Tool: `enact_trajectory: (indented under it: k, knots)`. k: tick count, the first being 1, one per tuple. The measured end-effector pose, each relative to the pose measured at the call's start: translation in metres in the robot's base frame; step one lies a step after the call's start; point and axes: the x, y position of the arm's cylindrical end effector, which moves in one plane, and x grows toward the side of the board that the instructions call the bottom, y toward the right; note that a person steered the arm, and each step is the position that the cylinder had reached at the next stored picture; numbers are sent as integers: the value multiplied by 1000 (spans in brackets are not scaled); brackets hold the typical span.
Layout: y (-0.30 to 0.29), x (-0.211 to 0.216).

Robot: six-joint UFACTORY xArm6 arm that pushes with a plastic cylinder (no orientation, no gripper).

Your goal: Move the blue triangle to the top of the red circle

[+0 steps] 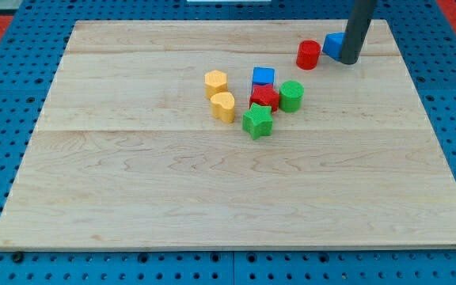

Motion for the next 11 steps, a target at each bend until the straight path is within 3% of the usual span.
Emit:
enact_trajectory:
  k: [1,3,6,7,8,9,10,11]
  knots:
    - [-13,-26]
    - [37,-51]
    - [-36,-57]
    - [-13,-57]
    - [71,13]
    - [56,107]
    - [-27,117]
    - [-40,80]
